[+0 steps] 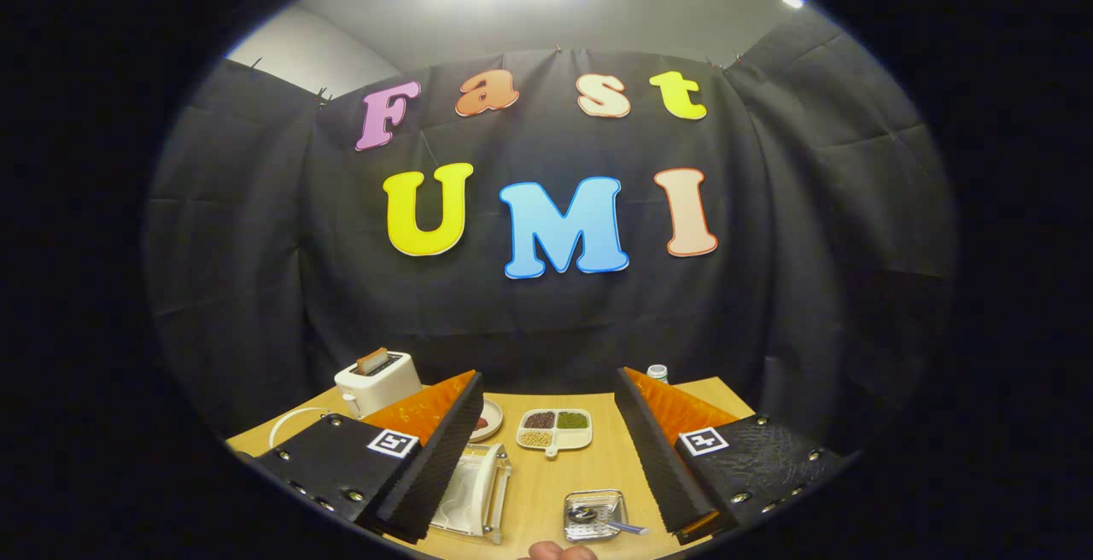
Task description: Take the plate from the dish rack, then take the spoon from the basket and place it into the plate.
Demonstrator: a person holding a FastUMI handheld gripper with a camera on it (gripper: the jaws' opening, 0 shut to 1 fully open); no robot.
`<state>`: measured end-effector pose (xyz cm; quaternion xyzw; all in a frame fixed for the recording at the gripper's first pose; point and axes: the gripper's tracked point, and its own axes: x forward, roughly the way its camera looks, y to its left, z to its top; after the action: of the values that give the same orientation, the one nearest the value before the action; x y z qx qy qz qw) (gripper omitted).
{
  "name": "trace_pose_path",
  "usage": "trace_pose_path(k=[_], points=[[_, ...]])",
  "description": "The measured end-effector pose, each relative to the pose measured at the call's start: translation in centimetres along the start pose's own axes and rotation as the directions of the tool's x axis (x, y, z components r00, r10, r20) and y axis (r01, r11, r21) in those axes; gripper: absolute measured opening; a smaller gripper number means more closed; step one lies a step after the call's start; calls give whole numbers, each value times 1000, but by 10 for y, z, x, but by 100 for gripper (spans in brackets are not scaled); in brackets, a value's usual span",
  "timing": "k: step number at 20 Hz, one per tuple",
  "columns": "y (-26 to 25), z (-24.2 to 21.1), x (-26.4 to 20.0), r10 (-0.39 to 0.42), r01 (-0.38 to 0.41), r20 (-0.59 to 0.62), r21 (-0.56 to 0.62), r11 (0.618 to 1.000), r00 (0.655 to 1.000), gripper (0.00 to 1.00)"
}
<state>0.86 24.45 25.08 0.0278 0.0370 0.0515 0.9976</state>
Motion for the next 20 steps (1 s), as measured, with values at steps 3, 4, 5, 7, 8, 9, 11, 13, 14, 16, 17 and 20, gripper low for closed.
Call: trace_pose_path(k=[3,4,5,7,8,9,11,13,14,16,17,20], points=[[29,-15,17,42,-41,-96,11,999,994,95],[37,-23,23,56,-55,-139,16,998,989,95],[46,-31,28,74,-70,-192,27,997,979,95],[63,-56,35,124,-110,-334,62,992,934,95],[75,-63,38,166,-138,-386,99,986,908,96],[83,-69,42,191,-149,-428,129,980,883,96],[94,-78,48,222,-155,-502,171,973,836,95],[106,-89,55,236,-158,-562,185,970,793,98],[108,-95,57,233,-158,-589,176,972,774,98],[109,-103,63,195,-142,-648,134,981,736,98],[111,-105,65,185,-138,-672,123,983,718,98],[122,-108,74,163,-107,-701,123,987,694,98]])
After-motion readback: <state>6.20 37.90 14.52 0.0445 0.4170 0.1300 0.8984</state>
